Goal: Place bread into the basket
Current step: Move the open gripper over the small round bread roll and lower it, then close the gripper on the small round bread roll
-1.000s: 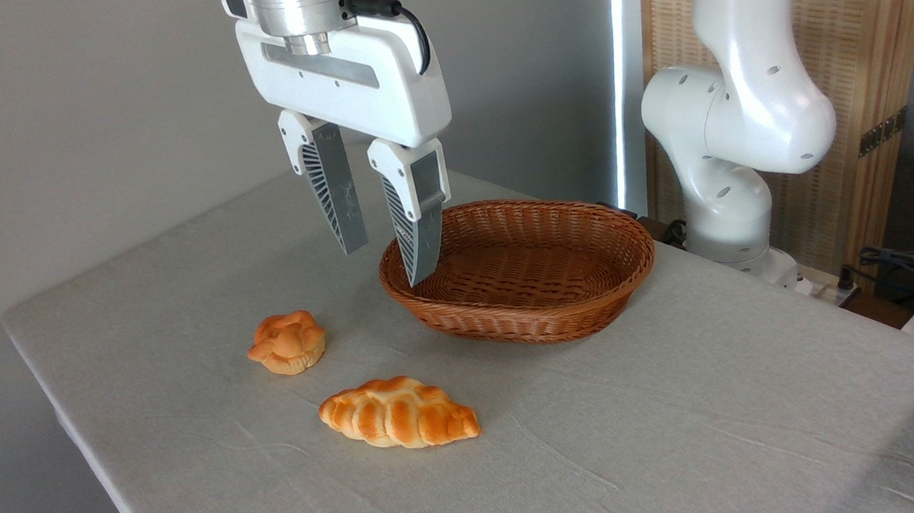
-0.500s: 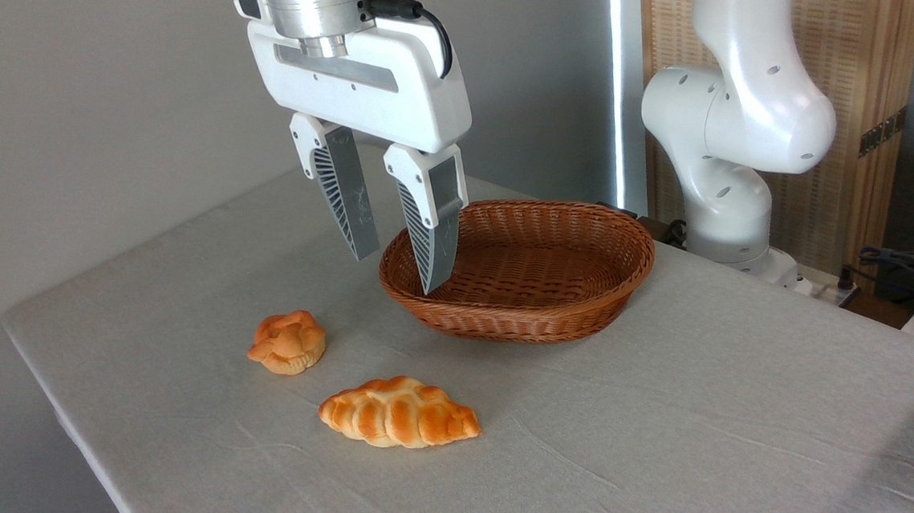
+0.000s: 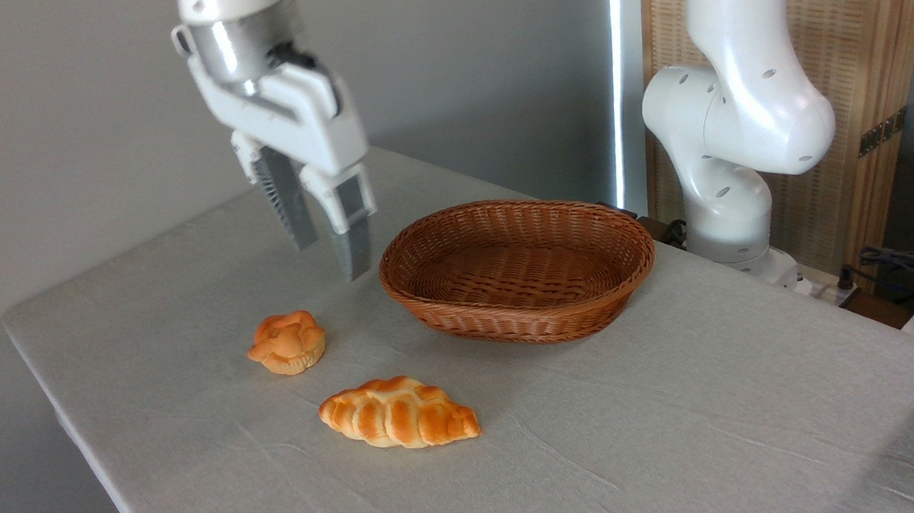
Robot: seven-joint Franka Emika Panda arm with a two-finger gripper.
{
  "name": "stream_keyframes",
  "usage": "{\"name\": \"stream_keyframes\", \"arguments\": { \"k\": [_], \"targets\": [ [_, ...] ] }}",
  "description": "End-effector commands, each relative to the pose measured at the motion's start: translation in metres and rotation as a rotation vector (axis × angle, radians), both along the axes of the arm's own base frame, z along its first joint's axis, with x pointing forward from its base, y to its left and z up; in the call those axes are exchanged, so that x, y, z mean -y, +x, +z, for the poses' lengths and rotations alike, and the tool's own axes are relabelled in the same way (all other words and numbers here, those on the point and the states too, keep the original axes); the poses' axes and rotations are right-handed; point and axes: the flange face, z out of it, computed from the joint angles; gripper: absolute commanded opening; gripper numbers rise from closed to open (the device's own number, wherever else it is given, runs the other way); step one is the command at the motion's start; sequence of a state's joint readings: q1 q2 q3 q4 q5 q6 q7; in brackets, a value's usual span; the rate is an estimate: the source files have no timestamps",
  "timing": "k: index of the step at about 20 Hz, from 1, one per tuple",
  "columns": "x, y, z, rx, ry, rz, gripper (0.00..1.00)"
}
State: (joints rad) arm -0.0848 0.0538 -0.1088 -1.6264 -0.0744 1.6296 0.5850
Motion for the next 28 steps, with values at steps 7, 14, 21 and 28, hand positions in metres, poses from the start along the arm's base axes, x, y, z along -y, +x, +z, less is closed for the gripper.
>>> {"name": "stream_keyframes", "arguments": {
  "k": [7, 14, 21, 28],
  "targets": [
    [0.101, 0.028, -0.096, 0.020, -0.056, -0.128, 1.00],
    [0.120, 0.017, -0.148, 0.013, 0.035, -0.218, 1.00],
    [0.125, 0.018, -0.153, 0.046, 0.019, -0.220, 0.39],
    [0.125, 0.018, -0.154, 0.044, 0.019, -0.220, 0.36]
  ]
}}
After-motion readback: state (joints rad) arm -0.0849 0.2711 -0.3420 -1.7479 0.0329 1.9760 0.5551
